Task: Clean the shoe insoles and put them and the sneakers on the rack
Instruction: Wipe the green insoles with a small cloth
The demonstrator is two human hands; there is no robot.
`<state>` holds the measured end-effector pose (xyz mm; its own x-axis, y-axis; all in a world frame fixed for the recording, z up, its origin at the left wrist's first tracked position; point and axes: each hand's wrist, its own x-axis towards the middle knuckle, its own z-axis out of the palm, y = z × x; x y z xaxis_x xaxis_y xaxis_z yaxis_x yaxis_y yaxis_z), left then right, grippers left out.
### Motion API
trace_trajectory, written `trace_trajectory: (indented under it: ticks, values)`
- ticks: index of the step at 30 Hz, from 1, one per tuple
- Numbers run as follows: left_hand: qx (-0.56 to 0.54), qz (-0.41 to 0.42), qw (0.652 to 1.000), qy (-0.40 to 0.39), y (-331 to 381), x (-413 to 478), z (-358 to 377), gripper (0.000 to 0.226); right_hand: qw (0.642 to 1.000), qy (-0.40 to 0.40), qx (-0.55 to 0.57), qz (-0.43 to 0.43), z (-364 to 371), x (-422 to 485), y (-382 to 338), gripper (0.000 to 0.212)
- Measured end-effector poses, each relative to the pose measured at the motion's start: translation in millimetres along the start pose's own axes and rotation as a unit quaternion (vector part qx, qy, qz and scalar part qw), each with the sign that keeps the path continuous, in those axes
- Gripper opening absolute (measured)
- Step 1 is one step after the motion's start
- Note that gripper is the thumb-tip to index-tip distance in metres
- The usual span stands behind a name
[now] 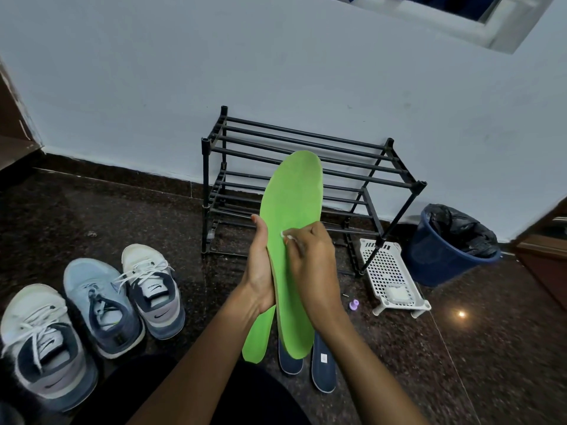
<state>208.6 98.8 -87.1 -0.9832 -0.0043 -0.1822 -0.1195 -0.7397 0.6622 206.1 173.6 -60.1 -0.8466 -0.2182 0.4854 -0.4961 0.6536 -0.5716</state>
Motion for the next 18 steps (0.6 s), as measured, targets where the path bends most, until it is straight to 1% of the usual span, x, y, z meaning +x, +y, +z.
trace_trajectory:
  ticks: [2, 4, 8, 15, 18]
  values:
    - [0.004, 0.005, 1.000, -0.008, -0.1, -1.4, 1.3, 0.072, 1.000, 0.019, -0.020, 0.003, -1.0, 11.8, 6.7, 0.016]
    - [0.013, -0.002, 1.000, -0.020, 0.2, -1.3, 1.1, 0.073, 0.999, 0.036, -0.038, 0.009, -3.1, 21.1, 14.2, 0.017]
    - [0.034, -0.016, 0.999, -0.019, 0.1, -1.7, -0.6, 0.077, 0.996, 0.057, -0.050, 0.040, -6.1, 28.9, 25.4, 0.018]
    - [0.013, -0.015, 1.000, -0.015, 4.0, 1.0, -1.1, 0.077, 0.999, 0.005, -0.043, -0.013, -0.5, 1.4, 16.7, 0.015]
    - [0.014, -0.022, 0.999, -0.019, 2.6, 0.8, 0.6, 0.077, 0.999, 0.004, -0.043, -0.006, -4.4, 4.8, 19.5, 0.015]
